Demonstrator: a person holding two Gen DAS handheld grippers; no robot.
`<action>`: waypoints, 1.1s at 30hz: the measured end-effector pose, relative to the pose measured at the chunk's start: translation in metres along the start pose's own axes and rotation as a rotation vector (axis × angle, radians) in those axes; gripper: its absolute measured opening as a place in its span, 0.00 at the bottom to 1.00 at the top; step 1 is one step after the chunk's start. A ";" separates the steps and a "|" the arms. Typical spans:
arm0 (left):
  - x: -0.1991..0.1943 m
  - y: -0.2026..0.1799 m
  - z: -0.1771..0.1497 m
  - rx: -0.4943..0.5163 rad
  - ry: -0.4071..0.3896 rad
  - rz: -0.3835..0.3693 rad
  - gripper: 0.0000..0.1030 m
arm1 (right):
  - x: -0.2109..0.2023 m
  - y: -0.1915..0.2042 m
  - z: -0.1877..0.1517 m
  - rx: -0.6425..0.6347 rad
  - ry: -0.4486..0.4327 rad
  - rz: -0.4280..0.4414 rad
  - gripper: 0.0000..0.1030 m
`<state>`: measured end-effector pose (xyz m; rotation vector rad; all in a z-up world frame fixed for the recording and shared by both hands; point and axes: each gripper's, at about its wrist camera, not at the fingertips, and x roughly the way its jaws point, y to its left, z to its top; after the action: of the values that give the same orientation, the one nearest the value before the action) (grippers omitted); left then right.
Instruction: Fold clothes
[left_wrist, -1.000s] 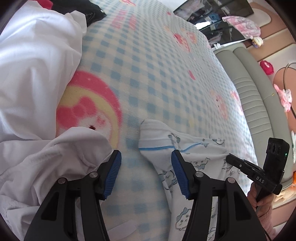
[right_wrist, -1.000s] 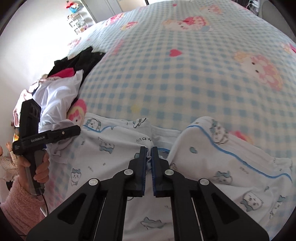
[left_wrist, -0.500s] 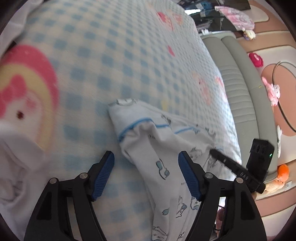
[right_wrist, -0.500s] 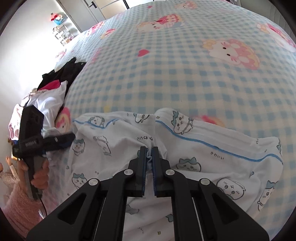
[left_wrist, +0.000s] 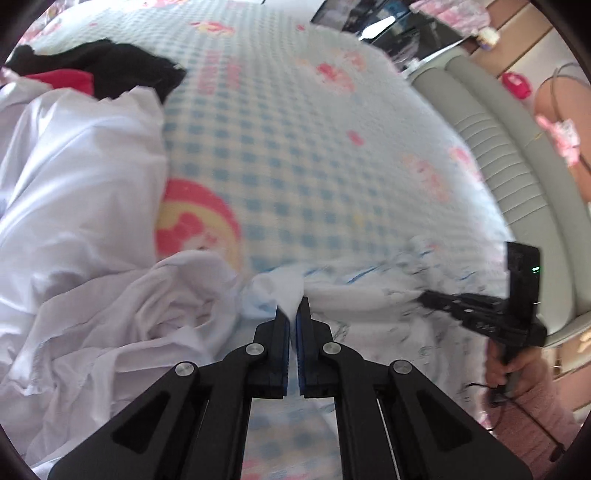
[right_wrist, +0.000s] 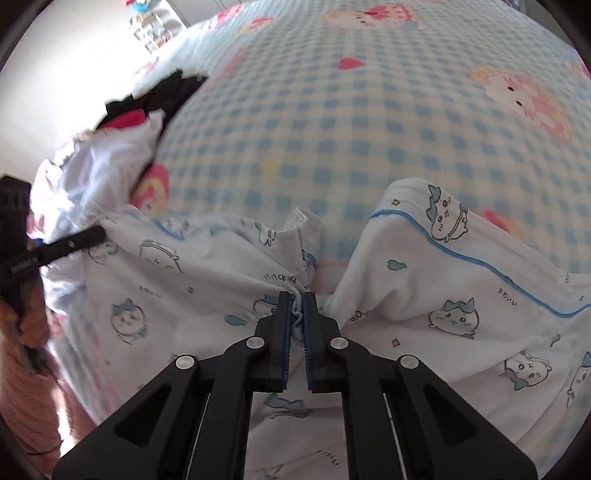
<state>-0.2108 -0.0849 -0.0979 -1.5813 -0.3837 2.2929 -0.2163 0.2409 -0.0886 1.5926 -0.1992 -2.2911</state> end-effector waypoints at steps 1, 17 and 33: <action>0.011 0.005 -0.006 0.009 0.057 0.013 0.03 | 0.001 0.001 -0.001 -0.003 0.007 0.002 0.05; 0.011 0.056 0.017 -0.217 -0.001 -0.154 0.52 | 0.026 0.002 0.021 0.021 0.026 -0.075 0.19; 0.027 0.006 -0.004 -0.009 0.028 -0.039 0.52 | 0.040 0.061 -0.002 -0.315 0.074 -0.074 0.18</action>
<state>-0.2171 -0.0792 -0.1243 -1.5936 -0.4147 2.2405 -0.2154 0.1699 -0.1062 1.5368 0.2323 -2.1811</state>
